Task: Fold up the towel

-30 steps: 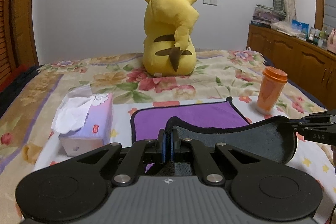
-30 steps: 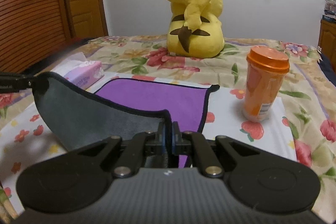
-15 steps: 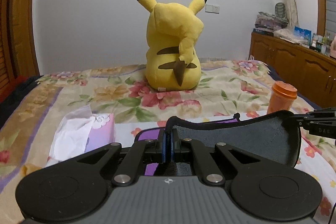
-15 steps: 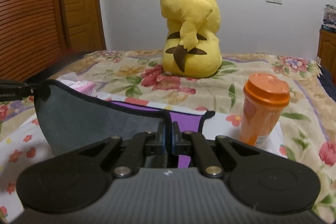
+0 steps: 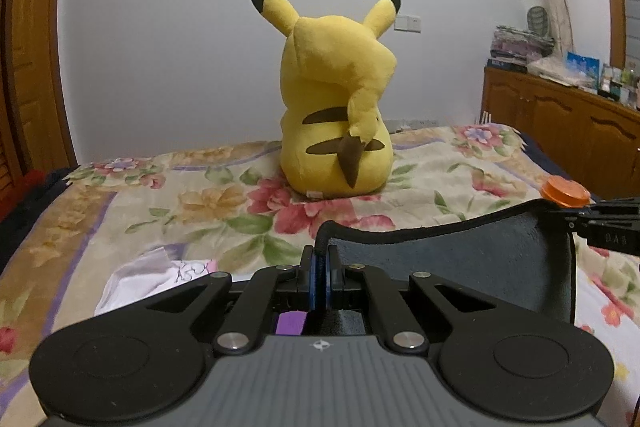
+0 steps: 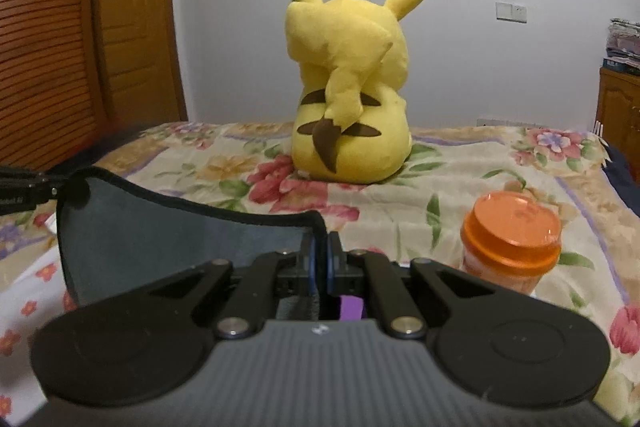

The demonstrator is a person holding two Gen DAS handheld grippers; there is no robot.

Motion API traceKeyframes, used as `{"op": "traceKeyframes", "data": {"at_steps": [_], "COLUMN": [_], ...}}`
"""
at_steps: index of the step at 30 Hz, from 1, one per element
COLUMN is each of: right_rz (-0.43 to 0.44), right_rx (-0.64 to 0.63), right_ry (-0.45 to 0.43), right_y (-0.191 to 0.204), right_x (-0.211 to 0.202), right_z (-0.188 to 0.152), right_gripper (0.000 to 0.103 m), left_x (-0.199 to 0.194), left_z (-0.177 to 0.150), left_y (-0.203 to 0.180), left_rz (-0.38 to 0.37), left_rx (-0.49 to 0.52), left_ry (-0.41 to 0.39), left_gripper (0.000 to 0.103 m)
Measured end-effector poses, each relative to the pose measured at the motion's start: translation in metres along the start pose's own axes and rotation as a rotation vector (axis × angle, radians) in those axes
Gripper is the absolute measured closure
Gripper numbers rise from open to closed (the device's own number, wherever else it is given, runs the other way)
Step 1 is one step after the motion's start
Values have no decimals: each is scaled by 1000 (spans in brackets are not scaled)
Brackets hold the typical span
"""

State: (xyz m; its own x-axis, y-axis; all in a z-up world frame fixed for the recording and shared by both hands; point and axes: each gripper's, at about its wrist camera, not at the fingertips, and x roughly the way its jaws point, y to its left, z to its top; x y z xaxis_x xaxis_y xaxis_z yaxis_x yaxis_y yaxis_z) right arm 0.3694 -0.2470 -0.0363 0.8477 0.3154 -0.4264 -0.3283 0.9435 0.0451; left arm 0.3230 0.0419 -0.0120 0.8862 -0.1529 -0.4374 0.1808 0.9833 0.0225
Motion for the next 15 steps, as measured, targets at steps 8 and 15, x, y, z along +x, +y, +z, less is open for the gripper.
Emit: {"op": "traceKeyframes", "data": {"at_steps": [8, 15], "right_rz": [-30, -50], "right_rx": [-17, -49], "right_ry": [-1, 27], "right_y": [-1, -3], "right_x": [28, 54], "right_z": [4, -6], "right_gripper": [97, 97], "left_x": [33, 65], "left_z": [6, -8], "left_y": [2, 6], "left_rz": [26, 46], "left_rx": [6, -1], "left_ry": [21, 52], "left_gripper": [95, 95]}}
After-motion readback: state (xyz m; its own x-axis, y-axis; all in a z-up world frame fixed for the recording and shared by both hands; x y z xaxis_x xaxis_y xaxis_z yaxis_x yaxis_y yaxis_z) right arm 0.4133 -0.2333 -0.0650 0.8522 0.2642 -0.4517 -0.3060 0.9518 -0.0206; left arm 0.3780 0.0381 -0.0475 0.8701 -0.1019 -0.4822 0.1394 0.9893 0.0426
